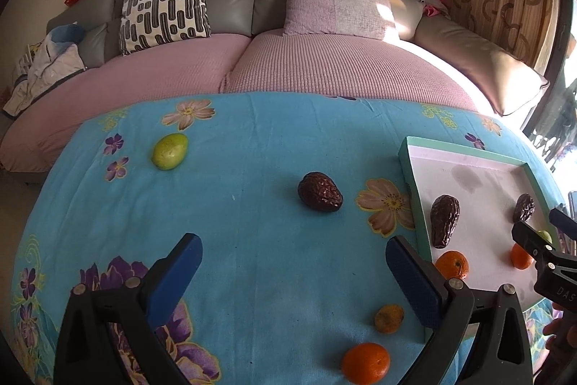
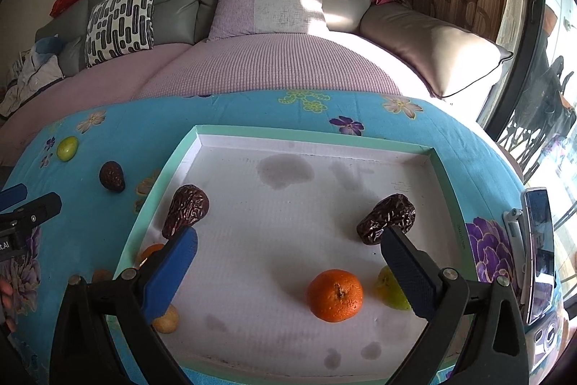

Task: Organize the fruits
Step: 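Move both tools out of the tray toward the fruits on the cover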

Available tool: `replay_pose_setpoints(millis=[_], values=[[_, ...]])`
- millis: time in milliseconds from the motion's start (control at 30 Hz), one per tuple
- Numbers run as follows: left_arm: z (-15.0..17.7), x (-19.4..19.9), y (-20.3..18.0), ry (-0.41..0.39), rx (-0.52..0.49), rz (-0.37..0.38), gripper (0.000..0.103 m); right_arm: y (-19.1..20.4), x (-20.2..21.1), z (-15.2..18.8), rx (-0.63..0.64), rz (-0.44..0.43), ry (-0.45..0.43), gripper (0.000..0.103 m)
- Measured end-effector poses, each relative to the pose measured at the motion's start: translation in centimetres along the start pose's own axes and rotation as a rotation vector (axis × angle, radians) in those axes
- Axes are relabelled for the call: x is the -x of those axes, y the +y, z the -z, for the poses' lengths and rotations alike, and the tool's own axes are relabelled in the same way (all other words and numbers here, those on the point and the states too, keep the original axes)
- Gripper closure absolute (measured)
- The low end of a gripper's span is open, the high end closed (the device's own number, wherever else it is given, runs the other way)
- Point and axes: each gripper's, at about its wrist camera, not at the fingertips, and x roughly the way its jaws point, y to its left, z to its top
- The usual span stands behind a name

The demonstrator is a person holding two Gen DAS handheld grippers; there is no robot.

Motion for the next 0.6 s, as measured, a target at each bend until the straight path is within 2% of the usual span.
replay_pose_setpoints(millis=[333, 467, 600], values=[[0.6, 1.8, 4.4, -0.027, 0.058, -0.073, 0.000, 3.6, 0.6, 0.1, 0.046, -0.085, -0.006, 0.001], [0.9, 2.5, 4.9, -0.027, 0.033, -0.069, 0.000, 5.3, 0.7, 0.2, 0.076, -0.120, -0.005, 0.001], [1.2, 3.1, 6.0, -0.031, 0.037, -0.096, 0.000, 6.9, 1.2, 0.1, 0.089, -0.173, -0.025, 0.002]])
